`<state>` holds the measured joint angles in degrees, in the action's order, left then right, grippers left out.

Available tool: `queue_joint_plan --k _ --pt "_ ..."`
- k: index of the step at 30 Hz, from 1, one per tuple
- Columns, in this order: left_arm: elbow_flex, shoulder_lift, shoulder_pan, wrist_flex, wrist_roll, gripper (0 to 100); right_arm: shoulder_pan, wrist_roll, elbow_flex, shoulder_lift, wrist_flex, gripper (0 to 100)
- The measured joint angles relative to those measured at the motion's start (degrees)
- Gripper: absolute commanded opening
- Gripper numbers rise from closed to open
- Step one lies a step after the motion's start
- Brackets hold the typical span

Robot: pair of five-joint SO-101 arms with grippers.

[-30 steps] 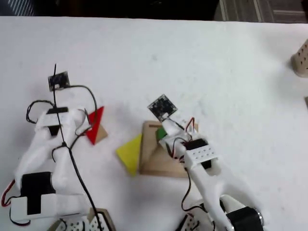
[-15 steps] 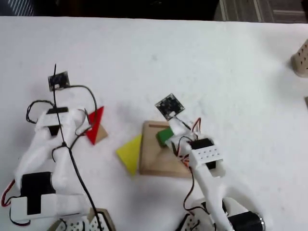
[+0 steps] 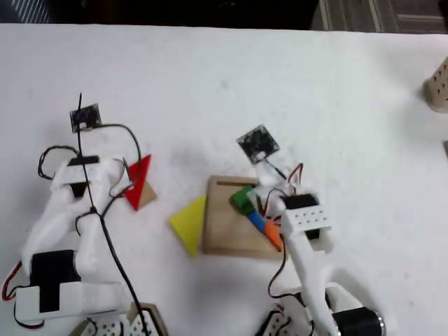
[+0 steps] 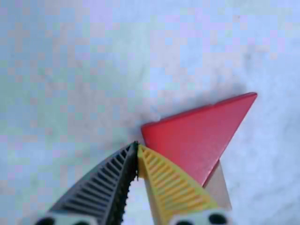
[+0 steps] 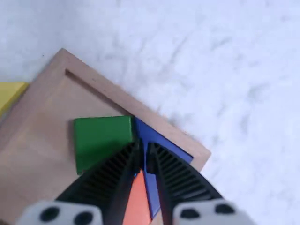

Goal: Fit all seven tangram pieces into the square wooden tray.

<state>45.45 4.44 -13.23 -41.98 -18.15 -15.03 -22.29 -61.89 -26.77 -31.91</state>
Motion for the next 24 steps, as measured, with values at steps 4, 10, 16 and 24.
queue_joint_plan --k 4,10,16,24 --pt "0.0 0.0 0.0 0.0 0.0 2 -3.25 5.71 2.46 0.0 -6.24 1.7" --pt "0.0 -0.09 0.0 0.0 0.0 2 -11.34 8.79 2.81 0.09 -8.18 1.9" --pt "0.0 -0.09 0.0 0.35 0.0 2 -14.07 8.7 -0.7 0.09 -6.33 1.9" --pt "0.0 -0.09 0.0 0.35 0.0 2 -12.66 5.71 -2.37 0.09 -3.25 1.9"
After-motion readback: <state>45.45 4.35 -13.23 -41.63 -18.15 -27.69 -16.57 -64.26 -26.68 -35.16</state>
